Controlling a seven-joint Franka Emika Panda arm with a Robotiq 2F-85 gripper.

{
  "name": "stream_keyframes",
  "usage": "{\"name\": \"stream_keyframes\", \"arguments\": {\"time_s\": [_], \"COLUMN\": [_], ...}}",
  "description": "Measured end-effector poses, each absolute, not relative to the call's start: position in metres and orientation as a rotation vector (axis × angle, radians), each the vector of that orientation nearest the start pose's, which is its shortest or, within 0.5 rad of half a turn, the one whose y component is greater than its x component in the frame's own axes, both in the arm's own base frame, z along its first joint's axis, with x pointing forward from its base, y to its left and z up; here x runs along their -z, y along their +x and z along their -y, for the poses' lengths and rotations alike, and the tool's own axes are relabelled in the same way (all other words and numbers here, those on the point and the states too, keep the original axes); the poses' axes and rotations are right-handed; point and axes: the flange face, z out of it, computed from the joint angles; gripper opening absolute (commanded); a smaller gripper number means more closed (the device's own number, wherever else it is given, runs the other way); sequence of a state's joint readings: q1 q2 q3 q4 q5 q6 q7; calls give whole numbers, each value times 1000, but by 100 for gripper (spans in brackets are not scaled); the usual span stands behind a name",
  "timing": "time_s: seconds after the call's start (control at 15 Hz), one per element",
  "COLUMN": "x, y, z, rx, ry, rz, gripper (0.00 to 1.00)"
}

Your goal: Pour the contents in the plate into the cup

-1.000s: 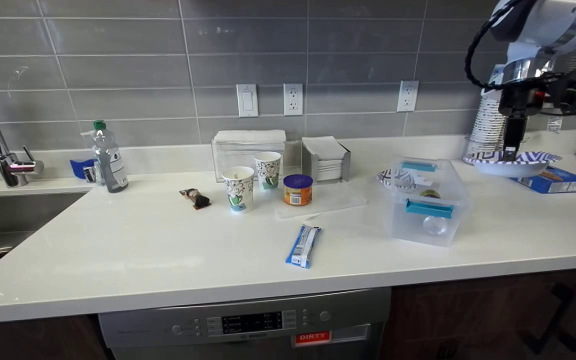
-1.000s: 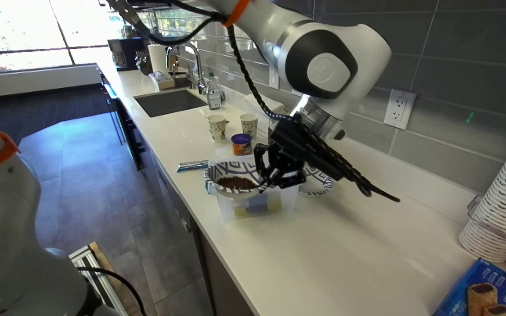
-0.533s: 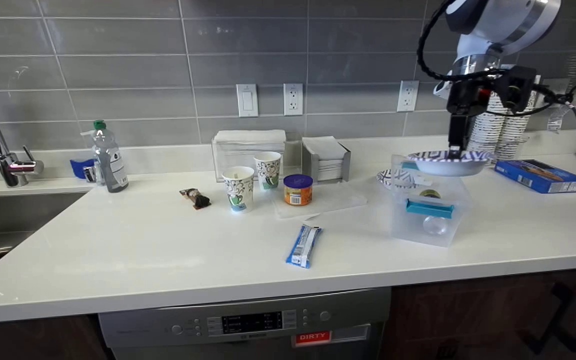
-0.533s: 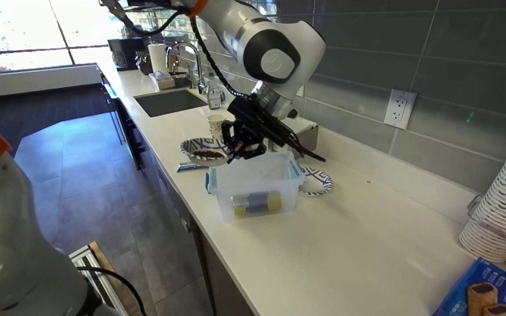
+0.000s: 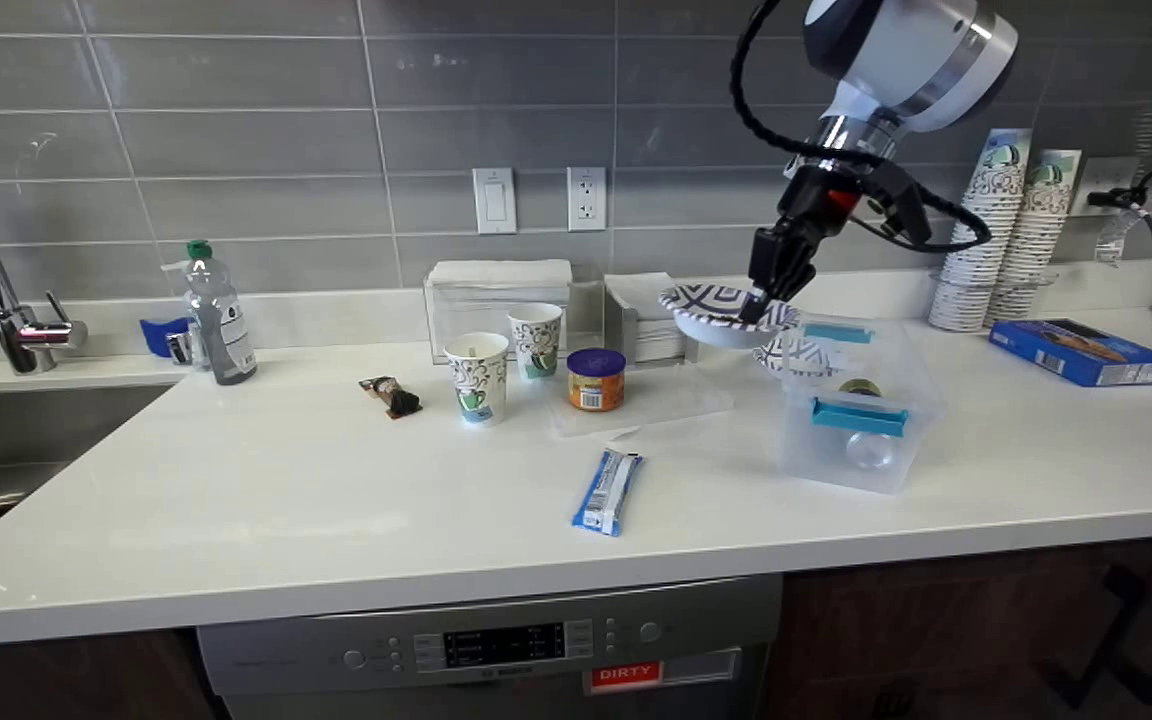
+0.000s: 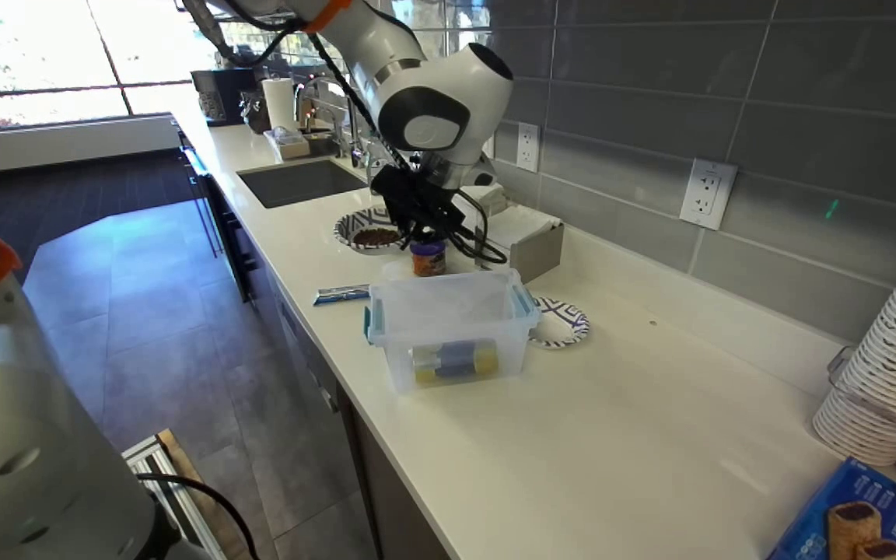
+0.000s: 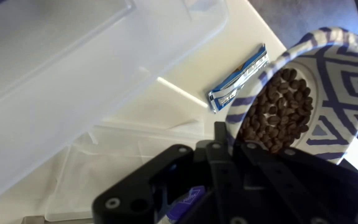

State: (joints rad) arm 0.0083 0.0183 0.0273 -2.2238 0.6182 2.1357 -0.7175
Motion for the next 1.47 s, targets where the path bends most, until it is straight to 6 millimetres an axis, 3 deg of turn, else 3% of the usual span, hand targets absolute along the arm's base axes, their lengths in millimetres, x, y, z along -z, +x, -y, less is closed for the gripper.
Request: {"name": "stream_keyframes", "arguments": {"time_s": [0.2,0.4,1.13,1.47], "x": [-350,-333,-333,-352], "y": [528,524,528,552], "z": [-82,-120,-120,-148], "rx": [215,187,192,223], "ry": [-2627,-2631,-2631,-2589], "rz": [497,534,537,672], "gripper": [4,4,1,1]}}
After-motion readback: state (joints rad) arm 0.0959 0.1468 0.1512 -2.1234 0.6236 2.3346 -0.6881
